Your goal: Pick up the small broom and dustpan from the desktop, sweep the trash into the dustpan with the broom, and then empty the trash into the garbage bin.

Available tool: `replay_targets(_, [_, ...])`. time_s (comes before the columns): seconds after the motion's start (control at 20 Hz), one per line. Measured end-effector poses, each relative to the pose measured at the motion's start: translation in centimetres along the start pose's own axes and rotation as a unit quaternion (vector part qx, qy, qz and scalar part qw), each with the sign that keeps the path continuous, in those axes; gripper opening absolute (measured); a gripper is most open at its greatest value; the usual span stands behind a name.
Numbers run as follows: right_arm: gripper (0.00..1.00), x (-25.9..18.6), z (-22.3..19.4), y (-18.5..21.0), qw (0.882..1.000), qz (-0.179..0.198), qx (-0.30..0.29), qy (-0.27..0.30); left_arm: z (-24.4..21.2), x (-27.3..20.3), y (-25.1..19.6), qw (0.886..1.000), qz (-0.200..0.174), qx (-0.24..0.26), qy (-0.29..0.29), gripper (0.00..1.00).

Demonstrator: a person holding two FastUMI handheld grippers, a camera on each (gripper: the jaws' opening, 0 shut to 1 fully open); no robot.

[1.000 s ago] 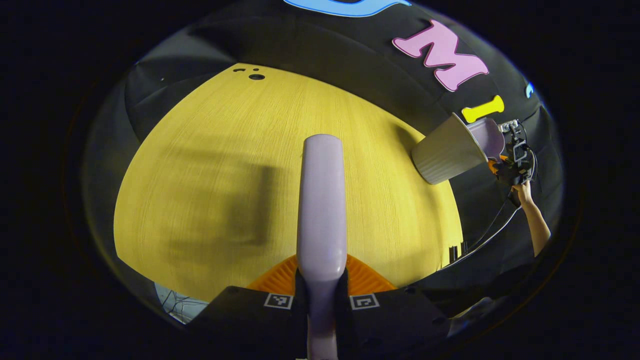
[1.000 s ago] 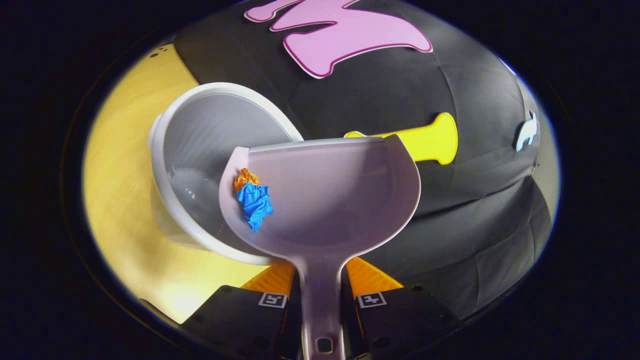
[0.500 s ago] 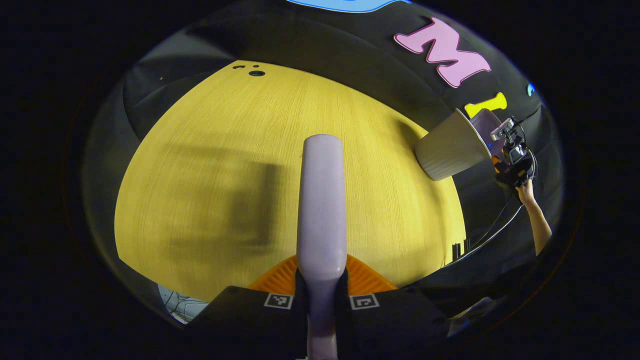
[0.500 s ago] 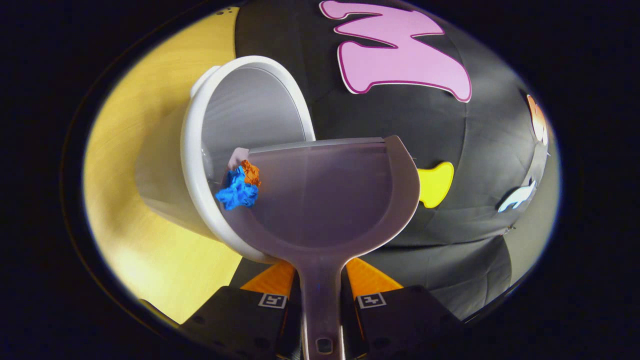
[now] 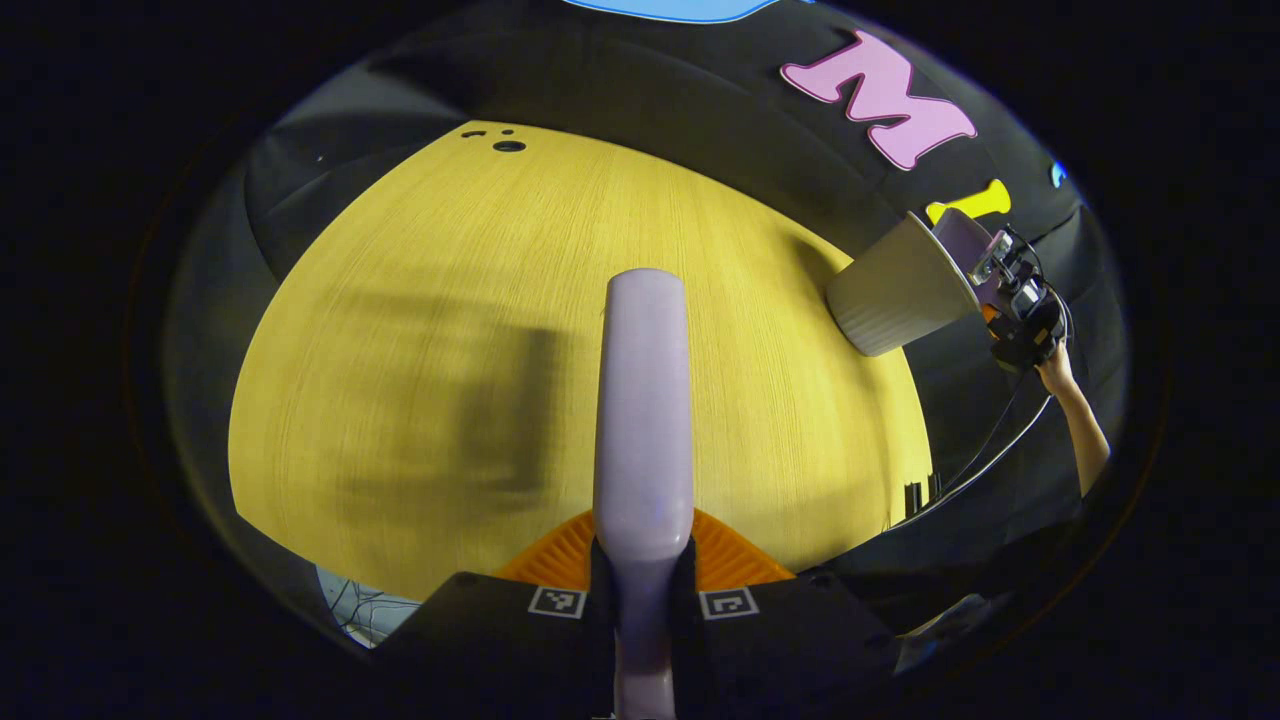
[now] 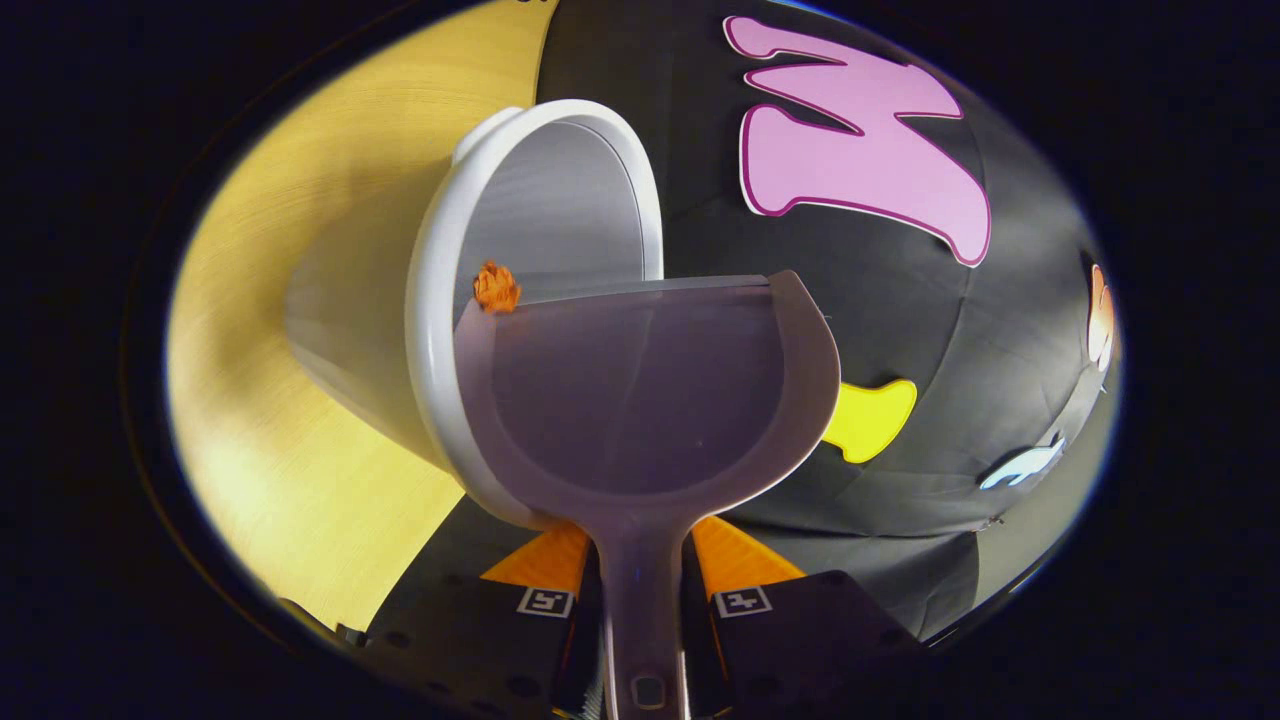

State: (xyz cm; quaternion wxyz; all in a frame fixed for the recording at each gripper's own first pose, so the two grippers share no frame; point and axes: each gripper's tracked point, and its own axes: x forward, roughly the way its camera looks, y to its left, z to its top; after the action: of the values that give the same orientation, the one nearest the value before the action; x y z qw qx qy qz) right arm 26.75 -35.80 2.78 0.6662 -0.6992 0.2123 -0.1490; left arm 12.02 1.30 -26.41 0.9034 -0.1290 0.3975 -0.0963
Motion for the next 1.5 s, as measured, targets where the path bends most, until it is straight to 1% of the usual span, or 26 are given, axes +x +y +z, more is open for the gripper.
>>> replay_targets(0.05, [0.33,0.0,-0.1,0.0,1.0,0.003,0.003,0.001,-0.1,0.0,-0.2,1.0,-0.001,0.001,0.0,0.27])
replay_targets(0.1, [0.39,0.0,-0.1,0.0,1.0,0.007,0.009,0.002,-0.2,0.0,-0.3,1.0,-0.001,0.003,0.0,0.27])
replay_targets(0.15, [0.39,0.0,-0.2,0.0,1.0,0.011,0.017,0.003,-0.2,0.0,-0.4,1.0,-0.001,0.004,-0.001,0.27])
replay_targets(0.2, [0.36,0.0,-0.3,0.1,0.999,0.017,0.028,0.005,-0.2,0.0,-0.5,1.0,-0.001,0.004,-0.003,0.27])
replay_targets(0.3, [0.36,0.2,-0.5,0.2,0.997,0.035,0.062,0.01,0.0,0.1,-0.9,1.0,0.0,0.002,-0.009,0.27])
replay_targets(0.45, [0.36,0.2,-0.9,0.5,0.988,0.07,0.134,0.022,0.4,-0.1,-1.2,1.0,-0.001,-0.001,-0.017,0.27])
replay_targets(0.5, [0.39,0.0,-1.1,0.7,0.983,0.082,0.161,0.026,0.4,0.0,-1.4,1.0,-0.001,-0.002,-0.019,0.27])
replay_targets(0.55, [0.36,0.0,-1.0,0.8,0.977,0.093,0.189,0.028,0.5,-0.1,-1.4,1.0,0.0,-0.004,-0.021,0.27])
replay_targets(0.6, [0.36,-0.4,-1.0,1.0,0.971,0.104,0.214,0.031,0.6,0.0,-1.5,1.0,0.0,-0.005,-0.023,0.25])
replay_targets(0.65, [0.36,-0.4,-1.0,1.0,0.963,0.115,0.24,0.034,0.6,-0.1,-1.6,1.0,0.0,-0.007,-0.026,0.27])
replay_targets(0.75, [0.36,-0.6,-1.0,1.2,0.947,0.136,0.289,0.037,0.7,-0.2,-1.8,1.0,0.0,-0.01,-0.03,0.27])
replay_targets(0.85, [0.36,-1.4,-0.9,1.4,0.925,0.158,0.342,0.04,0.7,-0.4,-2.1,0.999,0.0,-0.011,-0.033,0.27])
replay_targets(0.9, [0.34,-1.8,-0.8,1.3,0.914,0.169,0.367,0.043,0.7,-0.5,-2.1,0.999,0.0,-0.011,-0.035,0.27])
replay_targets(0.95, [0.36,-2.1,-0.7,1.2,0.904,0.177,0.387,0.041,0.7,-0.6,-2.2,0.999,0.001,-0.01,-0.036,0.27])
replay_targets(1.0, [0.39,-2.2,-0.7,0.8,0.896,0.179,0.404,0.039,0.7,-0.8,-2.2,0.999,0.002,-0.007,-0.037,0.27])
replay_targets(1.1, [0.34,-2.1,-0.6,0.2,0.881,0.177,0.436,0.036,0.7,-1.1,-2.4,0.999,0.003,-0.001,-0.037,0.27])
replay_targets(1.15, [0.39,-2.0,-0.6,-0.1,0.873,0.177,0.454,0.034,0.7,-1.3,-2.5,0.999,0.004,-0.001,-0.036,0.27])
replay_targets(1.25, [0.34,-2.1,-0.5,-1.0,0.854,0.178,0.489,0.029,0.9,-1.8,-3.2,0.999,-0.001,0.003,-0.044,0.27])
replay_targets(1.3, [0.36,-2.1,-0.3,-1.4,0.844,0.179,0.505,0.026,0.9,-2.0,-3.5,0.999,-0.001,0.007,-0.046,0.27])
replay_targets(1.4, [0.36,-2.2,0.4,-2.7,0.824,0.178,0.538,0.01,0.6,-2.3,-3.8,0.999,0.003,0.019,-0.049,0.27])
replay_targets(1.45, [0.34,-2.2,0.3,-3.2,0.817,0.176,0.549,0.002,0.4,-2.4,-4.0,0.999,0.003,0.022,-0.048,0.26])
replay_targets(1.5, [0.34,-2.4,0.3,-3.5,0.812,0.174,0.557,-0.004,0.3,-2.4,-4.5,0.999,0.002,0.024,-0.048,0.25])
